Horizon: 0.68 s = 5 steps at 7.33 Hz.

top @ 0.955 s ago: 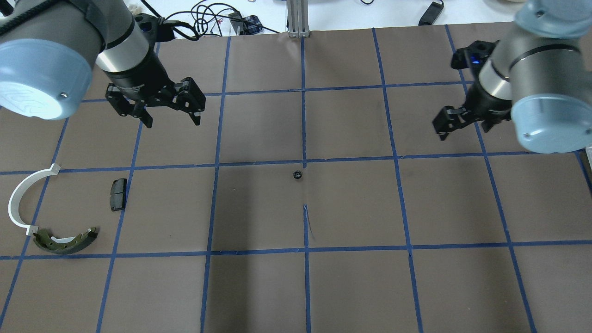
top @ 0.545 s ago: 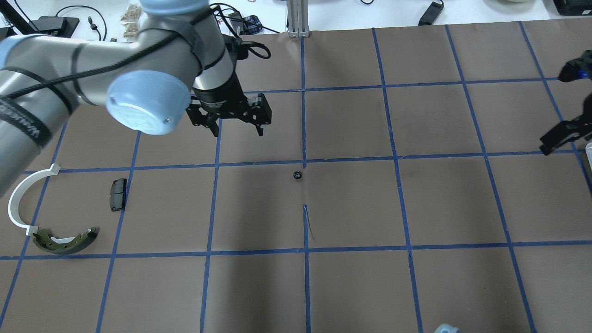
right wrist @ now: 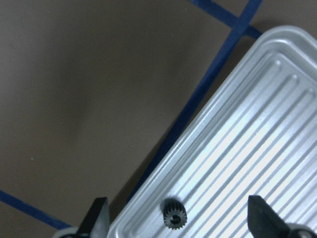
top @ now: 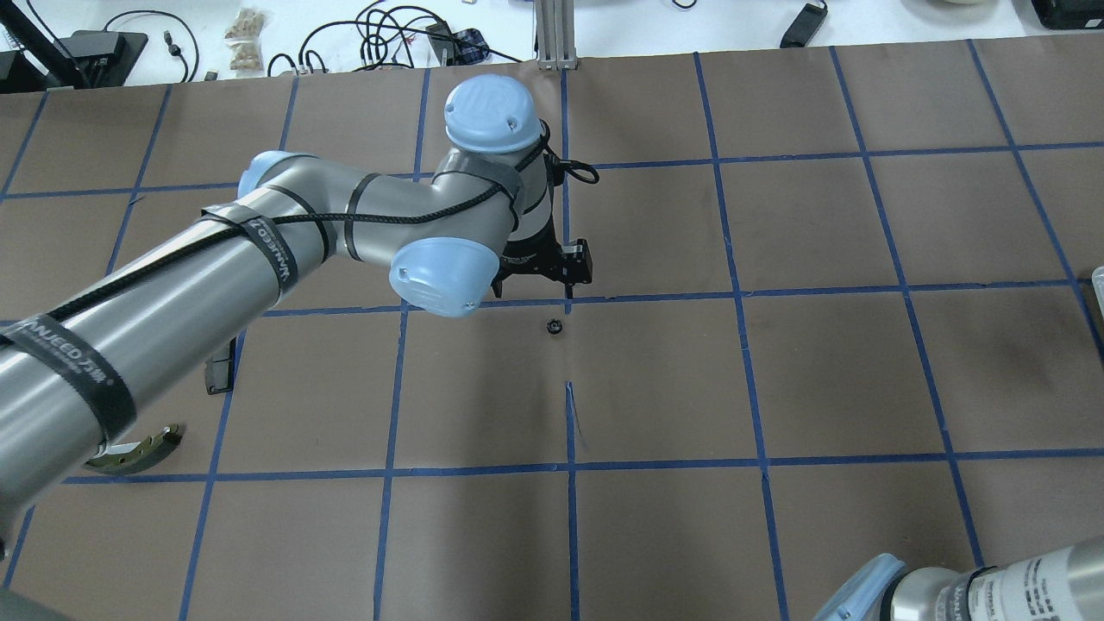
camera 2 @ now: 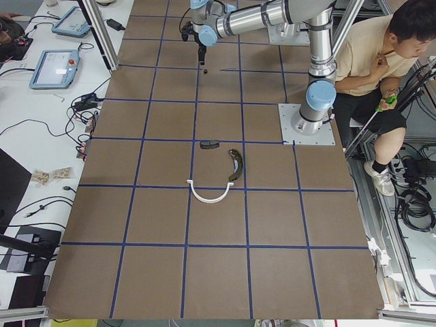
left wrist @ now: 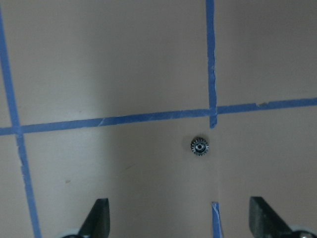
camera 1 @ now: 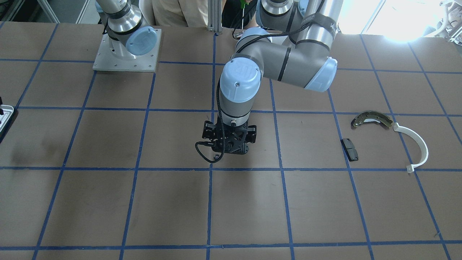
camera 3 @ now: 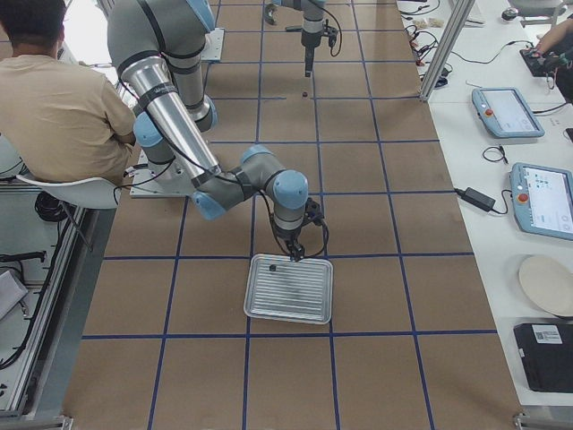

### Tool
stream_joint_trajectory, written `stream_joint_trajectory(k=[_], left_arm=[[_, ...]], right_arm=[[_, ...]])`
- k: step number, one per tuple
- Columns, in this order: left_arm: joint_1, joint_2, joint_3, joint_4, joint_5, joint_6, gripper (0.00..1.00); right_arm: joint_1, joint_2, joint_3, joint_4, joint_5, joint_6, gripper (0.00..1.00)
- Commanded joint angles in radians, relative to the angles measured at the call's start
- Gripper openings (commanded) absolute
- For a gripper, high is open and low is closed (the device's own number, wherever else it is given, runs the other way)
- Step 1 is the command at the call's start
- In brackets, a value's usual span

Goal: Place bearing gear from tray to pile

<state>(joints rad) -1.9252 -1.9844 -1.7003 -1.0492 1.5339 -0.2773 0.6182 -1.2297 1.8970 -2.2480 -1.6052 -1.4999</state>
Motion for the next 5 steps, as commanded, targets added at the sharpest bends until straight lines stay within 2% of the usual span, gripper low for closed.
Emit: stream_joint_trajectory(k=[1, 2, 3, 4, 5], left_arm=[[-0.026, -0.062, -0.047, 0.087, 0.008, -0.022, 1.00], [-0.026, -0.074, -0.068, 0.141, 0.008, -0.022, 1.00], [-0.028, -0.086, -0.076, 0.156, 0.008, -0.022, 0.95], [-0.028, -0.090, -0.075, 0.159, 0.006, -0.023, 0.79], [-0.028, -0.097, -0.064, 0.161, 0.005, -0.028, 0.62]], right_arm=[[-0.040, 0.073, 0.001, -0.058, -0.008, -0.115, 0.93], [-0.054, 0.081, 0.002, -0.061, -0.010, -0.120, 0.93], [-0.054, 0.088, 0.002, -0.059, -0.010, -0.115, 0.87], [-0.054, 0.091, 0.002, -0.061, -0.007, -0.121, 0.71], [-0.054, 0.093, 0.004, -0.056, -0.009, -0.122, 0.60]])
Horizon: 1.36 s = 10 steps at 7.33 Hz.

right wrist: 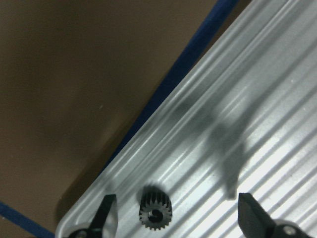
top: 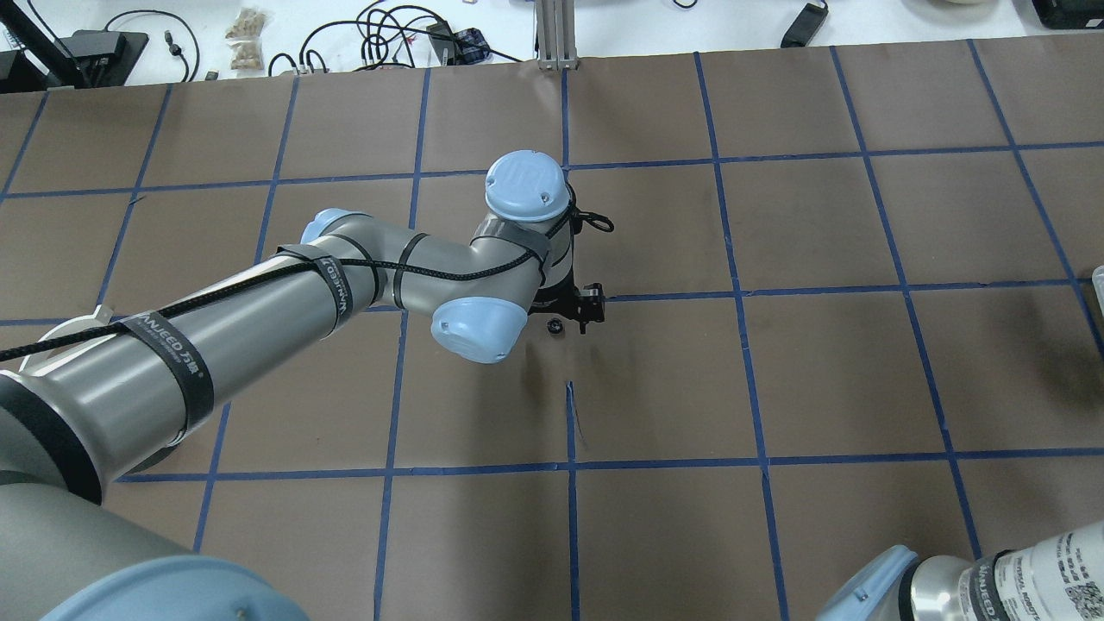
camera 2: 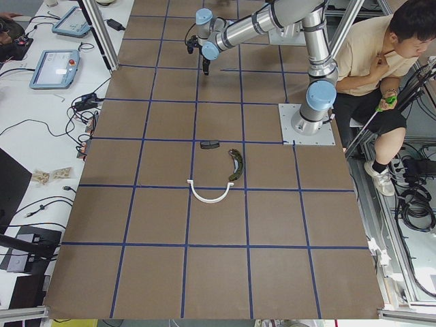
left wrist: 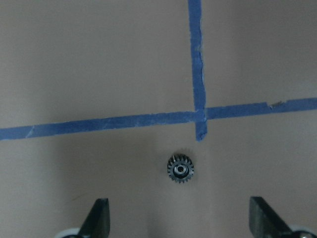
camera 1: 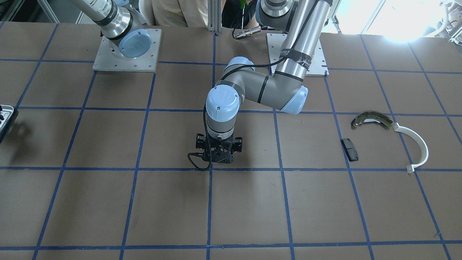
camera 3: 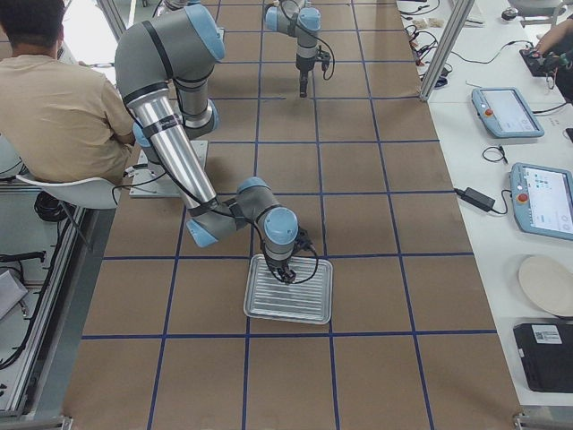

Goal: Place bearing gear from tray to pile

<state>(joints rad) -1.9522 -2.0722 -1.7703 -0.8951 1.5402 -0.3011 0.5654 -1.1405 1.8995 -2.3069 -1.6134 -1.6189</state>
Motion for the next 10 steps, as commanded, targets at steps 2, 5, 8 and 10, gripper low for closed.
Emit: stream_joint_trajectory(k=[2, 5, 8, 10], left_arm=[[0.001, -0.014, 0.009, 0.025, -0.002, -0.006, 0.59], [0.001, -0.025, 0.009, 0.042, -0.002, -0.007, 0.59], [0.001, -0.028, 0.008, 0.047, 0.000, -0.001, 0.09], [0.007, -0.005, 0.014, 0.047, -0.002, 0.013, 0.04]], right_arm=[[-0.001, -0.004, 0.018, 0.003, 0.000, 0.001, 0.18], [0.005, -0.069, 0.021, 0.023, -0.040, 0.033, 0.00], [0.152, -0.255, 0.023, 0.199, -0.026, 0.253, 0.00], [0.308, -0.368, 0.074, 0.346, -0.019, 0.540, 0.00]])
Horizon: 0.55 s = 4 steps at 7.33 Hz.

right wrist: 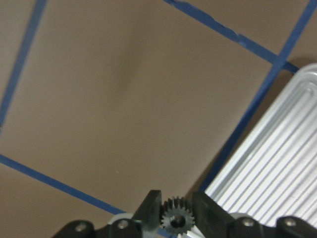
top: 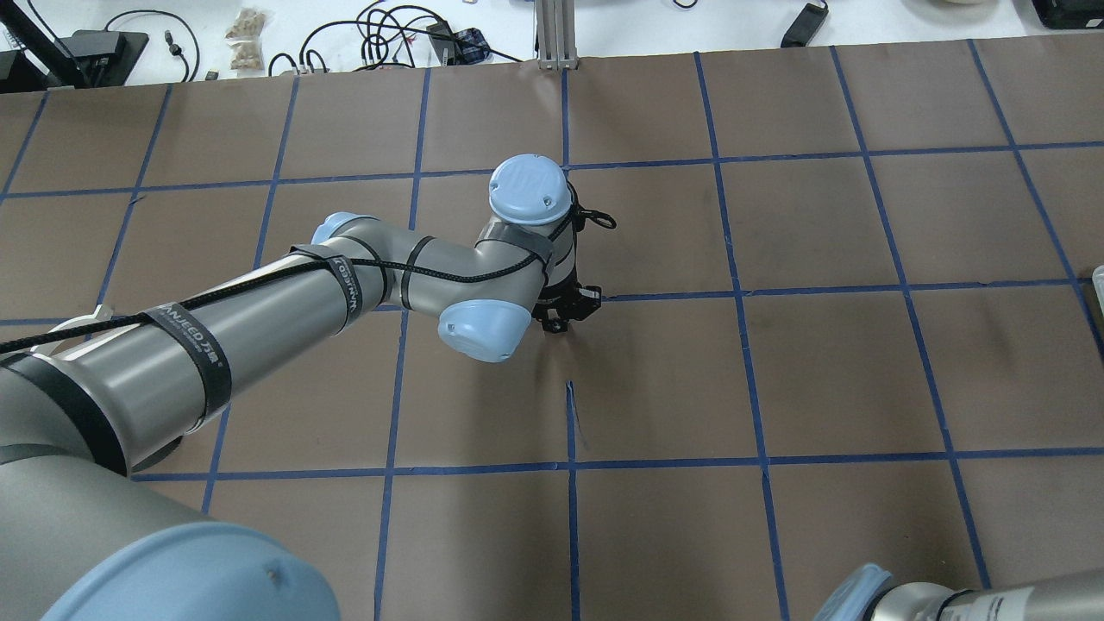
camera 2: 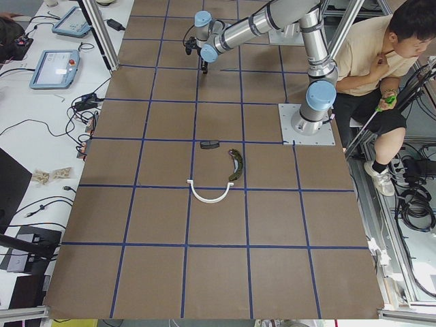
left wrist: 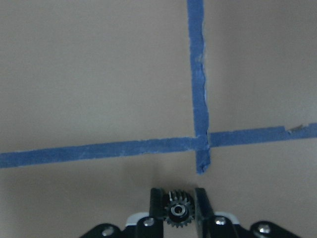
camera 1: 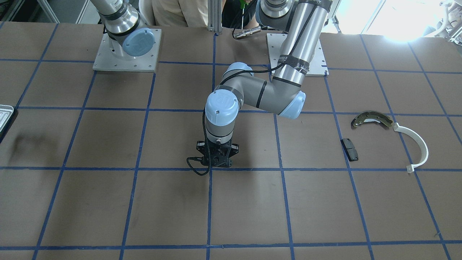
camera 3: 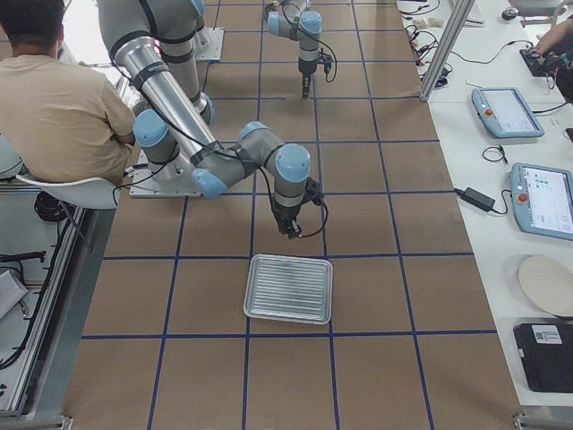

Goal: Place bearing gear from tray to pile

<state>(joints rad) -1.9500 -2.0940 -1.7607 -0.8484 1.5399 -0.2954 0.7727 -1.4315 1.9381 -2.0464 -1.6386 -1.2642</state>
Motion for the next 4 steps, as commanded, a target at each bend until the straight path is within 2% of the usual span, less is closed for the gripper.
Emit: stream_joint_trajectory(k=[1, 2, 3, 4], left_arm=[[0.040, 0.041, 0.009, -0.011, 0.003, 0.015, 0.04], [0.142, 0.078, 0.000, -0.046, -0.012, 0.103, 0.04], [0.240, 0.133, -0.009, -0.122, -0.015, 0.260, 0.04], [0.340, 0.187, -0.020, -0.179, -0.003, 0.409, 0.04]], right_arm=[[0.197, -0.154, 0.106, 0.121, 0.108, 0.411, 0.00], [0.292, -0.190, 0.161, 0.109, 0.138, 0.610, 0.00], [0.397, -0.191, 0.180, 0.104, 0.170, 0.760, 0.00], [0.510, -0.181, 0.182, 0.051, 0.222, 0.962, 0.00]])
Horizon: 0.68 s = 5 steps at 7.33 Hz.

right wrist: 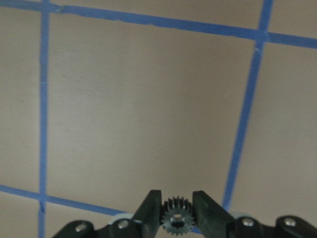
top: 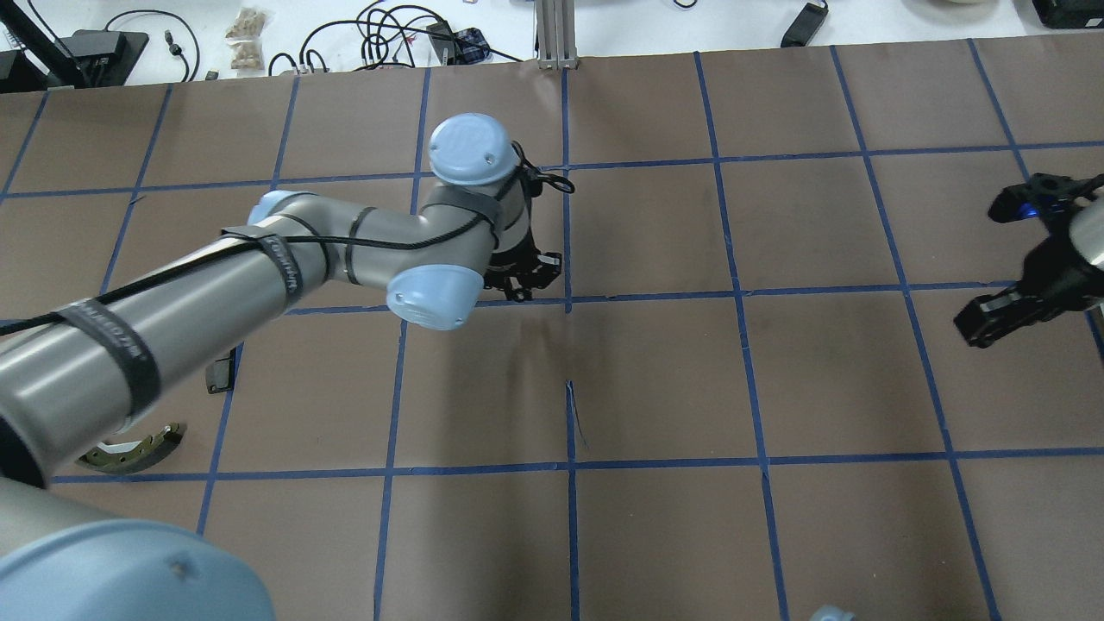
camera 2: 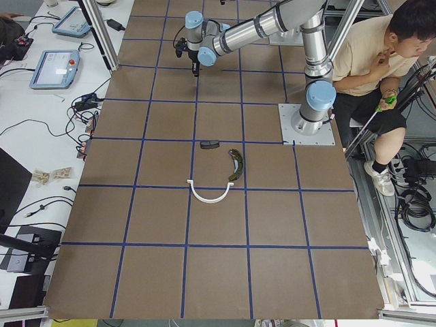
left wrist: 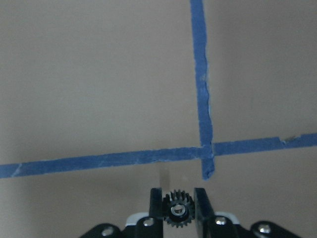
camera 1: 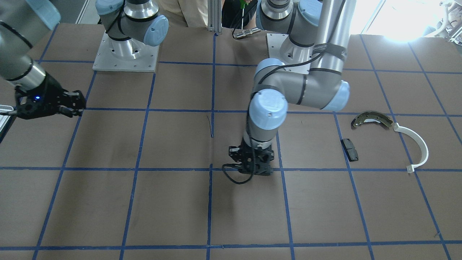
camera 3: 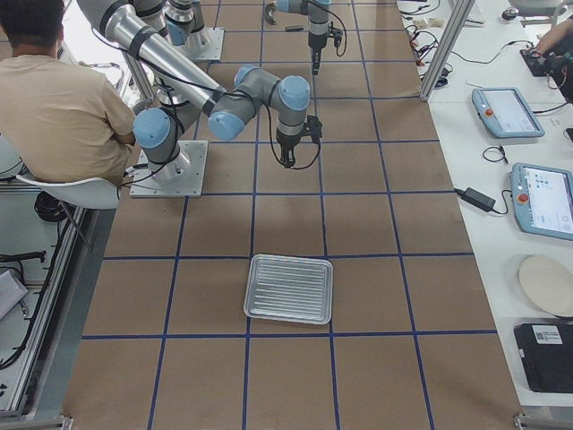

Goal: Place bearing gear from tray to pile

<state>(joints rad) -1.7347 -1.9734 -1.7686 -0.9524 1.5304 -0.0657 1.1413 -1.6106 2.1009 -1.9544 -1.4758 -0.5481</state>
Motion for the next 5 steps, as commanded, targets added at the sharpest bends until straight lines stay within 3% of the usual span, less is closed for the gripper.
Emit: stream_joint_trajectory(k=[1, 3, 5], left_arm=[[0.242, 0.091, -0.035, -0.077, 0.007, 0.328, 0.04], [0.499, 0.104, -0.066, -0.077, 0.000, 0.609, 0.03], [0.649, 0.070, -0.068, -0.060, 0.005, 0.830, 0.01]], right_arm=[[0.250, 0.038, 0.021, -0.126, 0.061, 0.416, 0.00], [0.474, 0.156, 0.008, -0.330, 0.061, 0.726, 0.00], [0.636, 0.339, -0.071, -0.510, 0.045, 0.908, 0.00]])
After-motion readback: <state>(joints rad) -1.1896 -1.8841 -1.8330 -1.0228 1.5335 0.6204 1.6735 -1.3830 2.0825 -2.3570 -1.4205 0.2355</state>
